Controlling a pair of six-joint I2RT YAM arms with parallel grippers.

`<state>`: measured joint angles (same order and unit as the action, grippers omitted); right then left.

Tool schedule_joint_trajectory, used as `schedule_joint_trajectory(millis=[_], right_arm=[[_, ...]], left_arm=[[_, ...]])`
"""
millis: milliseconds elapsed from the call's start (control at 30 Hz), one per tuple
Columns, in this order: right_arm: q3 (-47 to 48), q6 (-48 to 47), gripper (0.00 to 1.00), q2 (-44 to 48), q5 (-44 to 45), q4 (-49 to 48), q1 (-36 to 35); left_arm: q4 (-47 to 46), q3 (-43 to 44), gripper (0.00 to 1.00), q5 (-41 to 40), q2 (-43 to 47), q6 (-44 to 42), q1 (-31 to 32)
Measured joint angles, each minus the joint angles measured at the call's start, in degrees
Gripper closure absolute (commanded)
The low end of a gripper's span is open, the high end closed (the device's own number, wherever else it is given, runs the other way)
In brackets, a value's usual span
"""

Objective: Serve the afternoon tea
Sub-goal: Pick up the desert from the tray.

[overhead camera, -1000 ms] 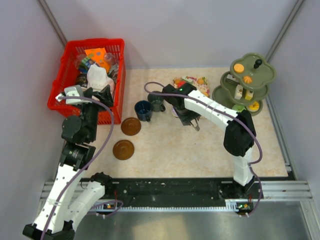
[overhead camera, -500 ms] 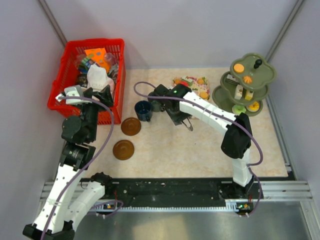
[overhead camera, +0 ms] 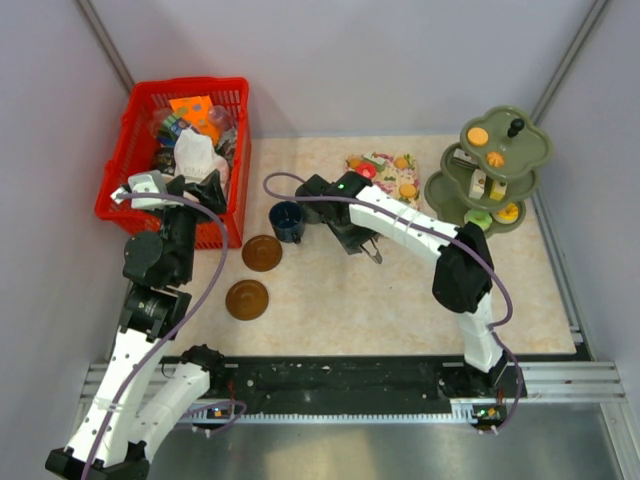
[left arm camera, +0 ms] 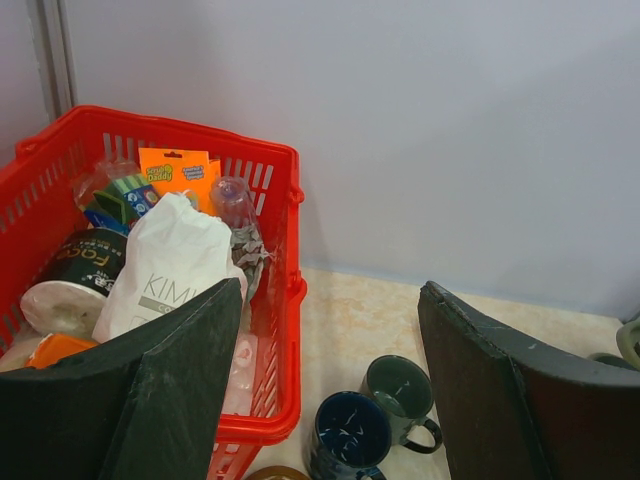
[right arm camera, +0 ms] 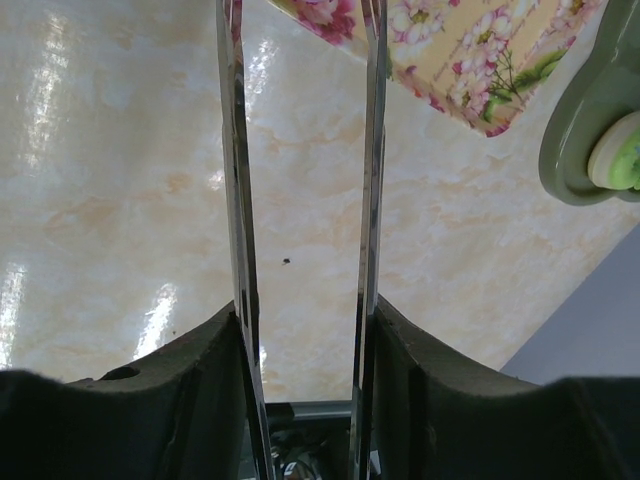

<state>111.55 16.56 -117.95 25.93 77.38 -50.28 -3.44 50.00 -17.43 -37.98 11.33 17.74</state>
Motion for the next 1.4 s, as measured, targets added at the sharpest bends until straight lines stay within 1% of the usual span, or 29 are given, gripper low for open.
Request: schedule_joint_trajectory(millis=[633,967,1100,1267,1400], right_arm=[[-0.61,-0.39,0.55,-1.68,-0.74,-0.33,-0.24],[-2.08,0.02,0.56,-4.07,0.72,-0.46,-0.26],[-2.08,0.11,0.61,-4.46,1.64,-0.39,-0.26],[-1.99,0.46,0.71,-4.55,4.17,-0.33,-0.26],[-1.92,0.59,0.74,-4.55,5.6,-0.24,-0.31]], left_arm=[[0.0,0.0,0.23,-0.02,0.0,-0.35,0.0],[0.0,-0.02,0.23,-0.02,0.0,-0.35,0.0],[0.0,-0.02,0.23,-0.02,0.0,-0.35,0.0],[0.0,-0.02,0.23,-0.02,0.0,-0.35,0.0],[0.0,-0.02,0.23,0.0,0.0,-0.35,0.0]])
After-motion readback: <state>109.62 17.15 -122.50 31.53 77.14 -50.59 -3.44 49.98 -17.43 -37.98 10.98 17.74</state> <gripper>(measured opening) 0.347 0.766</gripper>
